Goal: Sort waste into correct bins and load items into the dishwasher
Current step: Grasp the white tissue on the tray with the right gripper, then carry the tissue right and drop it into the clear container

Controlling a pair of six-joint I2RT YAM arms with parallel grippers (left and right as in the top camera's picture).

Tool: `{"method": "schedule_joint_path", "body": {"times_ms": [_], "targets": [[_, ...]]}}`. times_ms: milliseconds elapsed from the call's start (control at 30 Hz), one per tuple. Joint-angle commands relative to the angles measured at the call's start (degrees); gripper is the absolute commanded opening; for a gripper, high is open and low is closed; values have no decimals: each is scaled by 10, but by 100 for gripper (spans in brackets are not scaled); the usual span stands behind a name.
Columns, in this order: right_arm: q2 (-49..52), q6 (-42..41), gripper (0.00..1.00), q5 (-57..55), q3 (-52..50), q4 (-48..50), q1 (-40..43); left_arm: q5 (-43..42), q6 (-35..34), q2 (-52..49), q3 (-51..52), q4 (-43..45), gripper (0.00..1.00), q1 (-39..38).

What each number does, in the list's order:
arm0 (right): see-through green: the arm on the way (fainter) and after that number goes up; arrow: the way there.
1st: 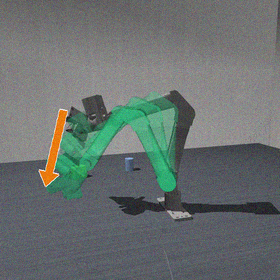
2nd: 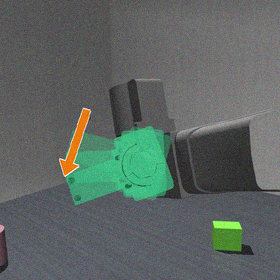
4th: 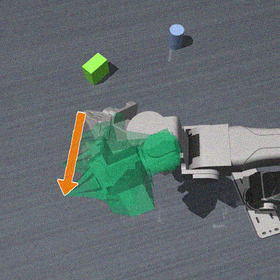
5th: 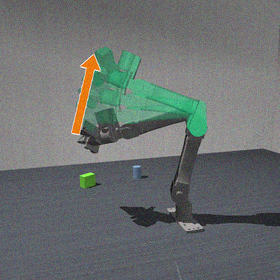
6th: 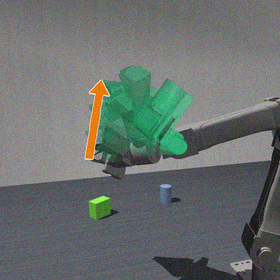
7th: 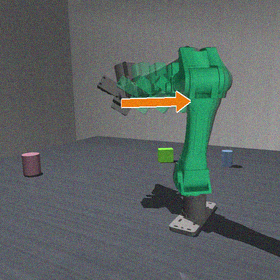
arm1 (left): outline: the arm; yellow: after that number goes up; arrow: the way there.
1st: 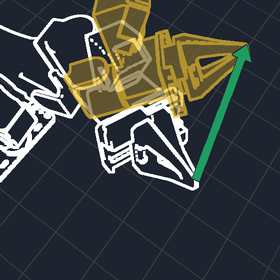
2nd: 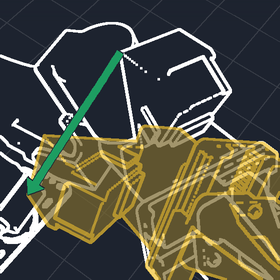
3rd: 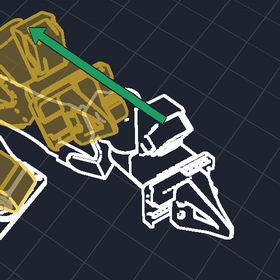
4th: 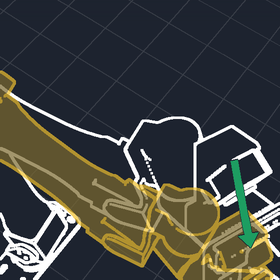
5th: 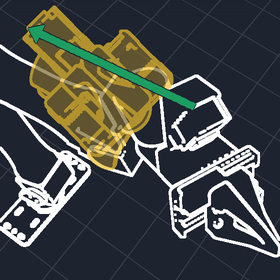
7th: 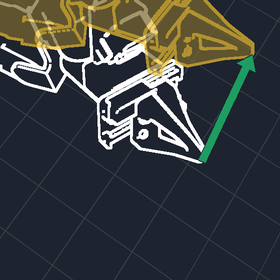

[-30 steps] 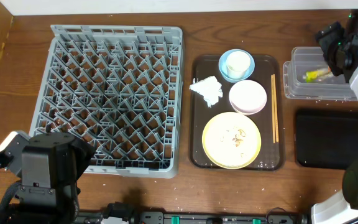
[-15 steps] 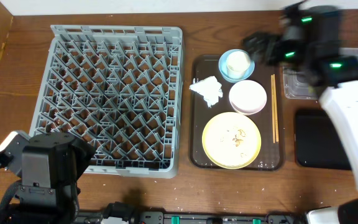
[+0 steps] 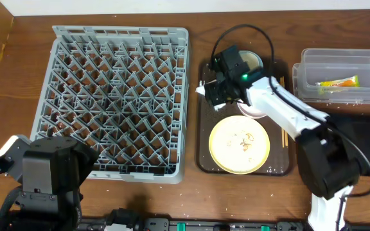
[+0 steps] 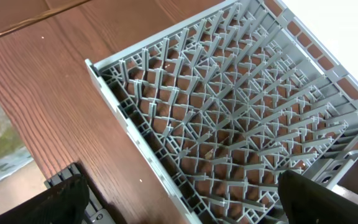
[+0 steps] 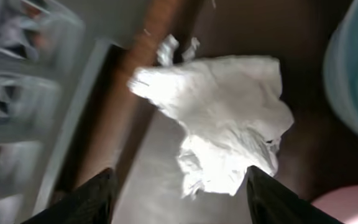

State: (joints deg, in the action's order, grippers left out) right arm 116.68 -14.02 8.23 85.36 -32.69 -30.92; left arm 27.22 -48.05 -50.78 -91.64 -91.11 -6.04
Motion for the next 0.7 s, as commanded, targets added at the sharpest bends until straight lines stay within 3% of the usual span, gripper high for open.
{"method": "schedule_joint_path", "body": {"times_ms": [0, 200, 300, 400, 433, 667], "targets": [[27, -1, 62, -18, 0, 7, -1, 9, -5, -1, -5, -2, 98, 3], [72, -1, 58, -18, 0, 19, -3, 9, -5, -1, -5, -2, 98, 3], [72, -1, 37, -20, 0, 23, -6, 9, -5, -1, -5, -2, 98, 3], [68, -1, 5, -20, 2, 30, -10, 9, -5, -1, -5, -2, 98, 3], [66, -4, 1, -20, 3, 30, -10, 9, -5, -1, -5, -2, 98, 3], [7, -46, 1, -20, 41, -4, -4, 9, -5, -1, -5, -2, 98, 3]]}}
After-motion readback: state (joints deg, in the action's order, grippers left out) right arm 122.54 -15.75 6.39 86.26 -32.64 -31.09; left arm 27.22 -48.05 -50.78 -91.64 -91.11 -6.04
